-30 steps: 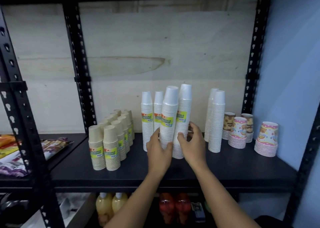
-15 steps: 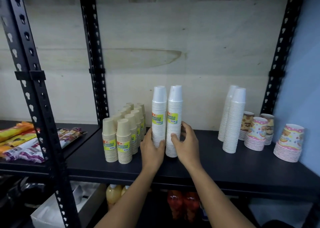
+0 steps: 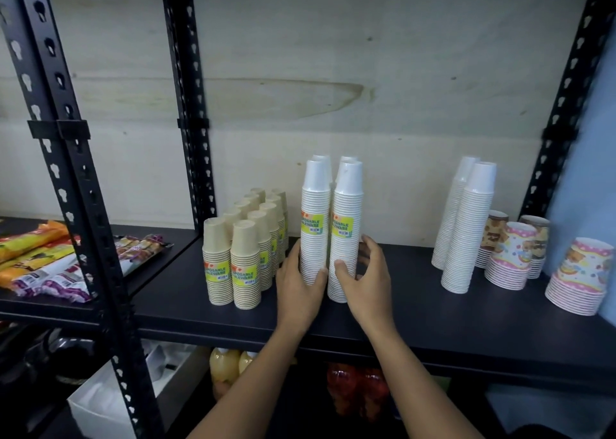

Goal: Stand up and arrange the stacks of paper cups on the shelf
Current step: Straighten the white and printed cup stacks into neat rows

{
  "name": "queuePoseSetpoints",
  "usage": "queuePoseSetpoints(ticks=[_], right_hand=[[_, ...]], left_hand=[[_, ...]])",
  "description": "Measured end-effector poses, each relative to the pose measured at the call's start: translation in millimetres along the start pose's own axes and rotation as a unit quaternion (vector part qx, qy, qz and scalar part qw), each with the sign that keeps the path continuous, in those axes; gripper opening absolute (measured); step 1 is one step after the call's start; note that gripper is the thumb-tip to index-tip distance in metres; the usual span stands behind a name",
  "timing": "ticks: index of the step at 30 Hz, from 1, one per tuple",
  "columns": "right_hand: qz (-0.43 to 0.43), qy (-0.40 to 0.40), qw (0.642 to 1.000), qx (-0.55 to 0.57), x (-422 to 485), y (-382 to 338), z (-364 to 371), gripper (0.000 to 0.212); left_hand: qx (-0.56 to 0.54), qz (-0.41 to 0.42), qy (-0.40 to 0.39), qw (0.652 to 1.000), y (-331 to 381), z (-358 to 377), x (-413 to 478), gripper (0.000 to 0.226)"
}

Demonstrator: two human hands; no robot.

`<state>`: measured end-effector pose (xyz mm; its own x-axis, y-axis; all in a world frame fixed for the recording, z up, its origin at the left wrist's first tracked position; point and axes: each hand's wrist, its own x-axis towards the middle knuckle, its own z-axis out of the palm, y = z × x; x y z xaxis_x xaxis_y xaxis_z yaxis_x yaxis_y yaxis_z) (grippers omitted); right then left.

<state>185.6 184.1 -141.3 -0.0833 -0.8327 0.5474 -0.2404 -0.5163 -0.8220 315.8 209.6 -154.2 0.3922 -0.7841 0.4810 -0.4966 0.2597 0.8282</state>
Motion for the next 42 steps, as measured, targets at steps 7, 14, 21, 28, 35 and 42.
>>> queuePoseSetpoints(ticks=[7,14,21,28,35,42], right_hand=[[0.029,-0.021,0.995,-0.088,-10.0,17.0,-1.8,0.065],[0.061,-0.038,0.997,-0.040,-9.0,19.3,-5.2,0.048],[0.070,-0.054,0.996,-0.033,-8.7,19.7,-6.5,0.045],[0.068,-0.078,0.994,-0.044,-6.3,19.3,-3.8,0.057],[0.059,-0.038,0.995,-0.066,-5.1,21.1,6.8,0.056],[0.065,-0.040,0.995,-0.070,-4.5,23.5,7.3,0.057]], left_hand=[[-0.050,-0.089,-0.058,0.993,-6.1,-13.0,0.9,0.075],[-0.026,-0.078,-0.049,0.995,-11.6,-10.6,4.5,0.073],[-0.005,-0.067,-0.016,0.998,-10.3,-3.8,6.0,0.062],[-0.009,-0.069,-0.011,0.997,-12.7,-1.4,7.9,0.061],[-0.038,-0.078,-0.030,0.996,-18.6,-2.2,9.1,0.066],[-0.065,-0.085,-0.028,0.994,-16.7,-3.4,8.1,0.063]])
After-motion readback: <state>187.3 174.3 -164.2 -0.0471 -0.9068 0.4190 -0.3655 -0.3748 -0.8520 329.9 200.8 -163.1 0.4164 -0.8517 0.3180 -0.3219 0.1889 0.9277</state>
